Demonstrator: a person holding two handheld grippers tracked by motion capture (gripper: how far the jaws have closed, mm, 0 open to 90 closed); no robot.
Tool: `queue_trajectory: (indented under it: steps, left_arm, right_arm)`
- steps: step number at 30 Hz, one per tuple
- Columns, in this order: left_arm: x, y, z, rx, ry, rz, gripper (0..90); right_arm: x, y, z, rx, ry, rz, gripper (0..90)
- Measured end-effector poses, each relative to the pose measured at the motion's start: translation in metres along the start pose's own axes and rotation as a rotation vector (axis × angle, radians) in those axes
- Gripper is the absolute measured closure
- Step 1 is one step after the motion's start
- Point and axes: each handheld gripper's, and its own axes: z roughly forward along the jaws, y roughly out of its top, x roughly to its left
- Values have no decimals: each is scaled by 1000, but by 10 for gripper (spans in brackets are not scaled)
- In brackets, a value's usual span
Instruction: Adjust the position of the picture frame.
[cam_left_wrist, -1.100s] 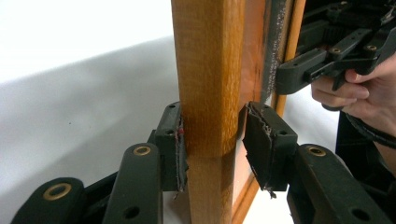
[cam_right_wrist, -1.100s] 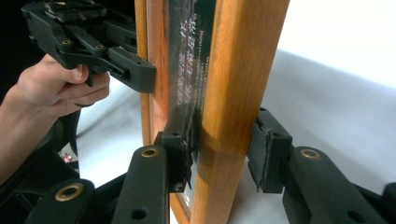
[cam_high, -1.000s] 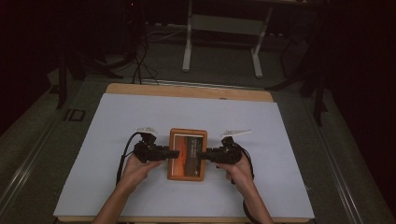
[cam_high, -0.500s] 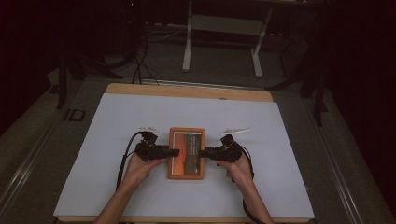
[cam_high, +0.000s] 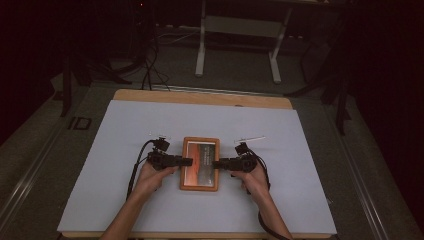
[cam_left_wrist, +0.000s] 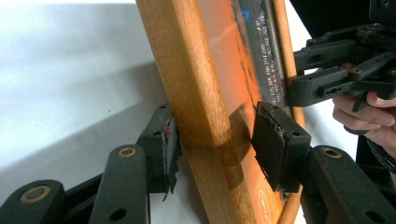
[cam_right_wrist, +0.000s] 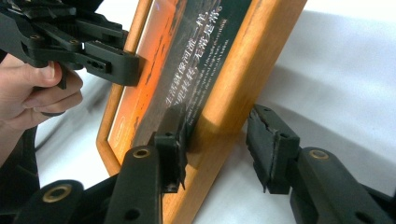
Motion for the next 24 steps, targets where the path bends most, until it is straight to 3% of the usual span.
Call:
queue_trajectory:
  steps: [7, 13, 17, 19, 24]
  left_arm:
    - [1, 0, 3, 16, 8, 19, 496]
    - [-2, -2, -3, 6, 46, 43, 431]
    - [-3, -4, -10, -16, 63, 57, 418]
    - [-6, -5, -15, -37, 106, 83, 415]
    - [-11, -9, -22, -69, 186, 134, 416]
  right_arm:
    - [-7, -2, 3, 4, 24, 25, 565]
    - [-5, -5, 0, 3, -4, -22, 482]
    - [-6, -9, -5, -10, -4, -24, 453]
    - [-7, -11, -13, -30, -37, -36, 431]
    - [-5, -15, -25, -64, -65, -52, 415]
